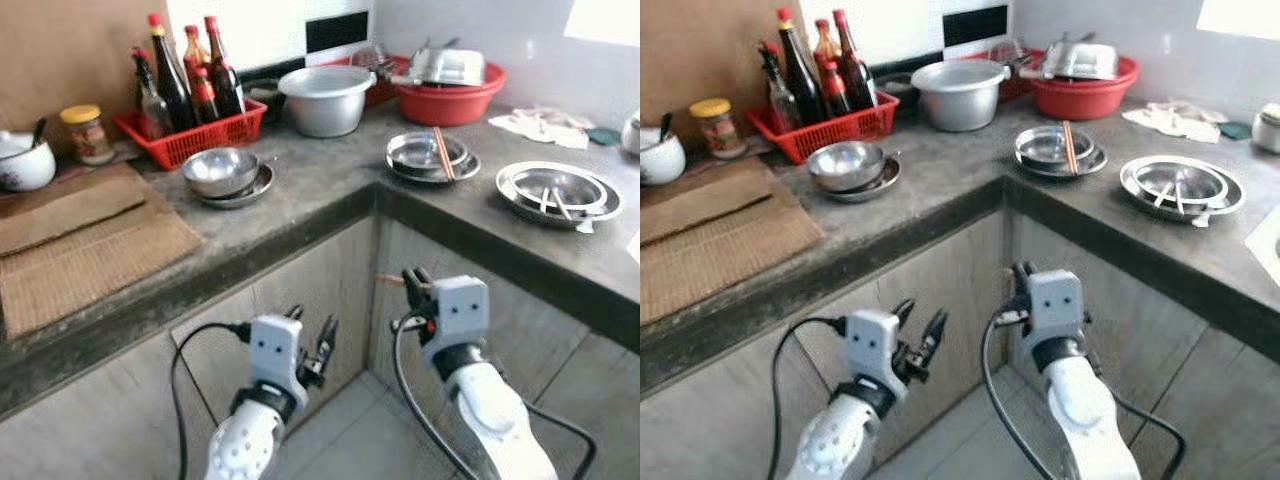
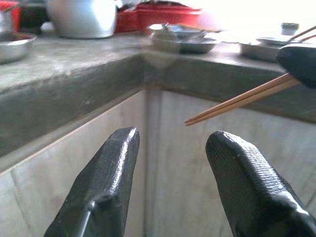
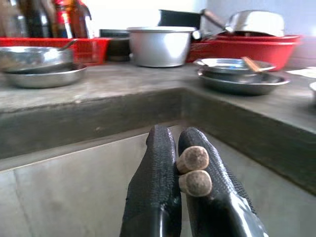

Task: Kitchen organization

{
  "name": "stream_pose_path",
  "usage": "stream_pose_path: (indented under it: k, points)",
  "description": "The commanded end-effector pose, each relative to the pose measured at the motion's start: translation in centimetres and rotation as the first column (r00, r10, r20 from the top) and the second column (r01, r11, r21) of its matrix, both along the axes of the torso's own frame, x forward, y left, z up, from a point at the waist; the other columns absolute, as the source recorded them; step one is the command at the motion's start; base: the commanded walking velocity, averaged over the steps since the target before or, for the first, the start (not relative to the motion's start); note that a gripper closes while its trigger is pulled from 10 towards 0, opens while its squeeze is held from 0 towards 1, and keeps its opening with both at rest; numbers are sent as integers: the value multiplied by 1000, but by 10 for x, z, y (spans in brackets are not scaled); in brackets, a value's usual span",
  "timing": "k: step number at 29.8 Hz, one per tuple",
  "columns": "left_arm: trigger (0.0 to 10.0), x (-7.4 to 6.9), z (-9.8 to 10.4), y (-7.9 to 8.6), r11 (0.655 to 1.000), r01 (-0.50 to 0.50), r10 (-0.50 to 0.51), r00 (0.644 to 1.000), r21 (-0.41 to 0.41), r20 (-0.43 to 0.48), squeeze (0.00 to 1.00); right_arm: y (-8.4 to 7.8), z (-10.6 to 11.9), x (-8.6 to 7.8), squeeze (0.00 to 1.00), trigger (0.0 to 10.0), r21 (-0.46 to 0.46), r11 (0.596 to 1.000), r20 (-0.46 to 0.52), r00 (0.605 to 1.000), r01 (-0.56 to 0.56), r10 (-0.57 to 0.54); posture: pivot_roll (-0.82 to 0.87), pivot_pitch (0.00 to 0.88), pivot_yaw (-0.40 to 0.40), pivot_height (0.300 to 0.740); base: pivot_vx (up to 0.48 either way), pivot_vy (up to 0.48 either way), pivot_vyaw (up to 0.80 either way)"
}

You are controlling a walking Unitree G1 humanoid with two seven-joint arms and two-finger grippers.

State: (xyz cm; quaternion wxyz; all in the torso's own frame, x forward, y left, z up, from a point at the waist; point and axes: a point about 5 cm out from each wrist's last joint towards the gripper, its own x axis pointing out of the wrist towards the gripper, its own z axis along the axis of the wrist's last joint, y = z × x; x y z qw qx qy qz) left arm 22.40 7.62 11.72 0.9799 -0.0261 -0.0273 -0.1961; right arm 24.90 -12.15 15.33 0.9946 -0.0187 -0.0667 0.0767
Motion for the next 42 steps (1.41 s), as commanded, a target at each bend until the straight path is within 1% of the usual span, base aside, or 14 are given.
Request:
stream_pose_path:
  k: [1, 14, 19, 21, 28, 34, 37, 42]
  points:
    - [10000, 1, -1, 6, 1000, -11, 11, 1000, 20, -7, 0, 8, 4, -1, 0, 10000, 14, 1000, 15, 1000, -20, 20, 26, 8, 31, 740, 0, 476, -781]
    - [10000, 2, -1, 6, 1000, -6, 6, 1000, 13, -7, 0, 9, 6, 0, 0, 10000, 16, 1000, 22, 1000, -14, 13, 25, 9, 35, 740, 0, 0, -781]
    - [10000, 2, -2, 6, 1000, -1, 1, 1000, 15, -19, 0, 10, 6, 0, 0, 10000, 15, 1000, 22, 1000, -12, 12, 23, 9, 37, 740, 0, 420, -781]
    - [10000, 2, -2, 6, 1000, -1, 2, 1000, 15, -18, 0, 10, 6, 0, 0, 10000, 15, 1000, 22, 1000, -12, 12, 22, 9, 41, 740, 0, 0, -775]
    - [10000, 3, -3, 6, 1000, 1, -1, 1000, 24, -19, 0, 10, 6, 0, 0, 10000, 16, 1000, 20, 1000, -10, 9, 23, 10, 40, 740, 0, 0, -779]
    - [10000, 2, -3, 3, 998, 25, -24, 1000, 52, -13, 0, 11, 6, 0, 0, 10000, 11, 1000, 22, 1000, -11, 11, 23, 9, 41, 740, 0, 0, -778]
    - [10000, 1, -3, 1, 997, 42, -42, 999, 60, -7, 0, 11, 6, 0, 0, 10000, 10, 1000, 22, 1000, -11, 11, 22, 9, 45, 740, 0, -425, -775]
    - [10000, 1, -3, 1, 997, 40, -40, 999, 67, -8, 0, 12, 7, 1, 0, 10000, 5, 1000, 30, 999, -11, 11, 22, 9, 43, 740, 0, -445, -620]
